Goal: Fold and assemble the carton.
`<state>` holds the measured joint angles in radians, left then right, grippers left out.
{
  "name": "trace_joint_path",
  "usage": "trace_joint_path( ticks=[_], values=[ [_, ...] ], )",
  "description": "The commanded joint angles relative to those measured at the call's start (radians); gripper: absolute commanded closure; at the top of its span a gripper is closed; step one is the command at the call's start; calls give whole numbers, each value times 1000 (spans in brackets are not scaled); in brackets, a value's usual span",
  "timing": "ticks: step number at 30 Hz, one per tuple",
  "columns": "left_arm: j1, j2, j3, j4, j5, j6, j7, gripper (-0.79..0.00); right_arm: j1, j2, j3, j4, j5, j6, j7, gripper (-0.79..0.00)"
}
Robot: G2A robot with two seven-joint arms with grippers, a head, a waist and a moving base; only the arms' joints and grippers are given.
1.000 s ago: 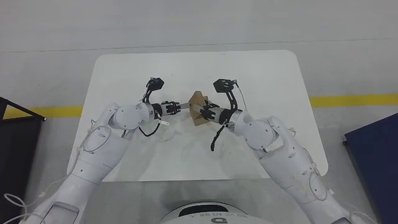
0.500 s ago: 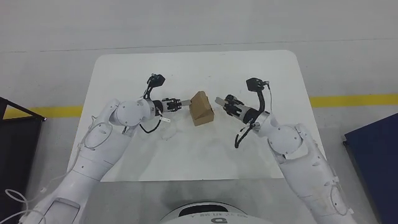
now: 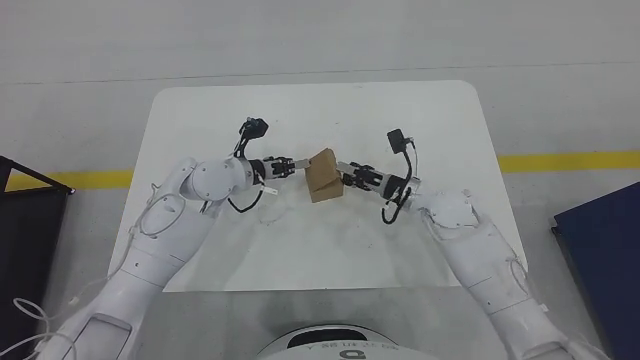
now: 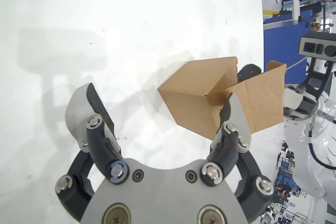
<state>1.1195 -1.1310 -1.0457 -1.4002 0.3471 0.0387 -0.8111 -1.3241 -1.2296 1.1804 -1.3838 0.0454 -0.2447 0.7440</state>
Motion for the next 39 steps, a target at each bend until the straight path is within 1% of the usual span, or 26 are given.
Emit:
trace_joint_path(
  ticks=[1, 2, 3, 5, 10, 12, 14, 17, 20, 27, 29, 35, 39],
  values=[
    [-5, -1, 1, 4, 0, 1, 2, -785, 9, 2, 5, 24, 60, -10, 71, -496],
    [-9, -2, 2, 7, 0, 2, 3, -785, 12, 4, 6, 34, 79, -15, 101, -523],
    [-12, -2, 2, 10, 1, 3, 5, -785, 13, 5, 8, 41, 94, -20, 124, -526],
    [-18, -3, 1, 15, 1, 5, 6, -785, 11, 7, 11, 47, 122, -32, 162, -523],
    [-25, -4, -3, 19, 4, 9, 10, -785, -8, 16, 29, 35, 140, -51, 184, -505],
    [-23, -3, -7, 16, 6, 6, 10, -785, -16, 21, 44, 24, 92, -53, 146, -502],
    [-10, 0, -14, 2, 5, -3, 5, -785, -32, 26, 57, 0, 23, -37, 78, -502],
    [15, 6, -20, -28, 21, -20, -16, -785, -48, 31, 71, -30, -52, -4, 0, -474],
    [39, 11, -27, -61, 35, -22, -19, -785, -53, 32, 69, -52, -93, 20, -46, -449],
    [60, 15, -23, -91, 65, -12, -28, -785, -36, 31, 38, -72, -120, 44, -41, -422],
    [59, 13, -13, -89, 69, -12, -31, -785, -28, 30, 28, -66, -123, 47, -40, -400],
    [48, 5, 24, -75, 80, -8, -37, -785, -14, 29, 12, -56, -135, 51, -42, -385],
    [38, 3, 24, -69, 69, -9, -33, -785, -15, 31, 10, -59, -153, 65, -52, -376]
  ],
)
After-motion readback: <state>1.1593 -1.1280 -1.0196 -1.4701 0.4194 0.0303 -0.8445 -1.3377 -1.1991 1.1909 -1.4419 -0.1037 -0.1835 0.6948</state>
